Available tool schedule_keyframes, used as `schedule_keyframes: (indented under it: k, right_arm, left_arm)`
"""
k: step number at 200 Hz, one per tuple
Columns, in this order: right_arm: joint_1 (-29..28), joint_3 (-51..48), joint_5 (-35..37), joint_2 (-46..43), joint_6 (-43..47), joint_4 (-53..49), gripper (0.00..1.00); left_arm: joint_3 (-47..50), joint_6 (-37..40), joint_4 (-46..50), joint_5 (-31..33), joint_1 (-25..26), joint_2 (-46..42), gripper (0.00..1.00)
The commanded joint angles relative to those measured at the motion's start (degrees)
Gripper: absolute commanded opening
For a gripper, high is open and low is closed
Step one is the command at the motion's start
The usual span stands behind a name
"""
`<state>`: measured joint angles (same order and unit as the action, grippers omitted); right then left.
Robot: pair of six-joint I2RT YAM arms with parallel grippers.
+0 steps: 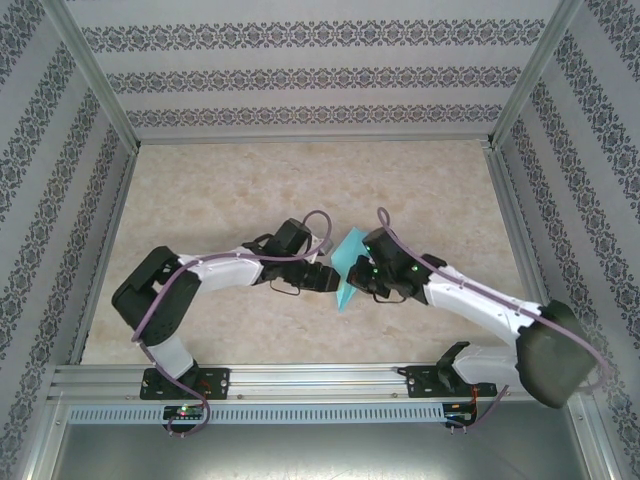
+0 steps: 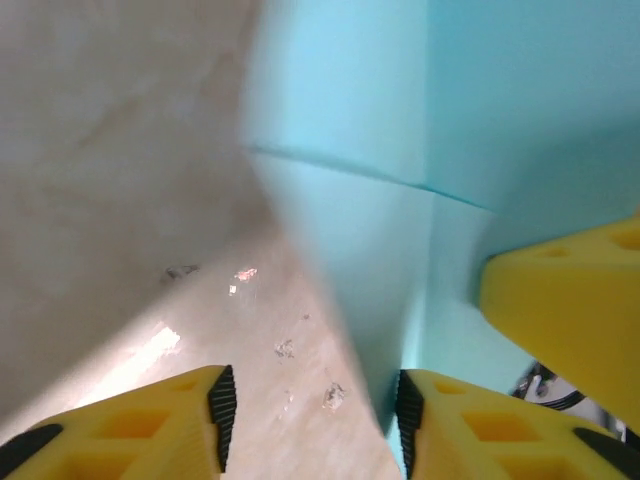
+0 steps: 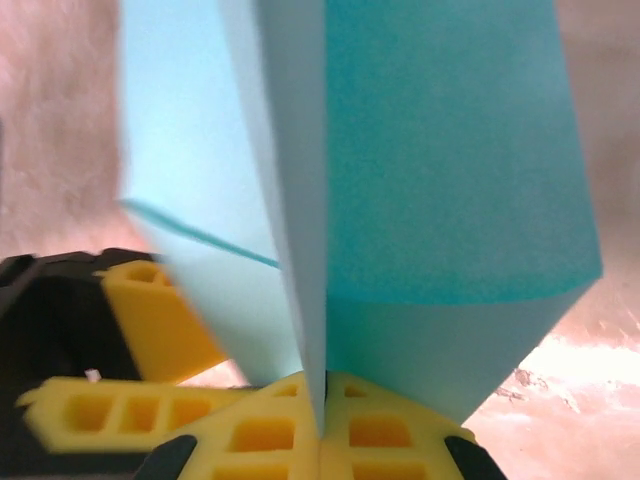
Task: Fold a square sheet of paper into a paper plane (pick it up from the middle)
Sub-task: Move the paper to the bottom-center of the table.
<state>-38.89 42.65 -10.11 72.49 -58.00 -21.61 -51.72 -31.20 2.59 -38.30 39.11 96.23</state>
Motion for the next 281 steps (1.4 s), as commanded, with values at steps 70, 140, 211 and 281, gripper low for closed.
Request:
schedule_keyframes:
  k: [70,140,211,281]
  right_arm:
    - [-6.33,27.03,4.59,25.27,19.29,-27.23,0.0]
    - [-8.26,35.04,4.21,35.74,20.71,-28.52,0.01]
    - [-8.26,33.4,3.42,37.14,19.68,-24.94,0.12]
    - [-8.04,31.55,2.37,36.13,19.33,-23.41,0.24]
  left_arm:
    - [10.32,3.17,11.6,8.05,-9.86,-18.53,0.65]
    - [17.73,1.39,10.75,11.42,-12.12,-23.88,0.68]
    - [17.21,2.28,9.46,9.33,-12.38,-21.0,0.69]
    - [15.69,3.08,9.85,8.62,-12.39,-19.23,0.7]
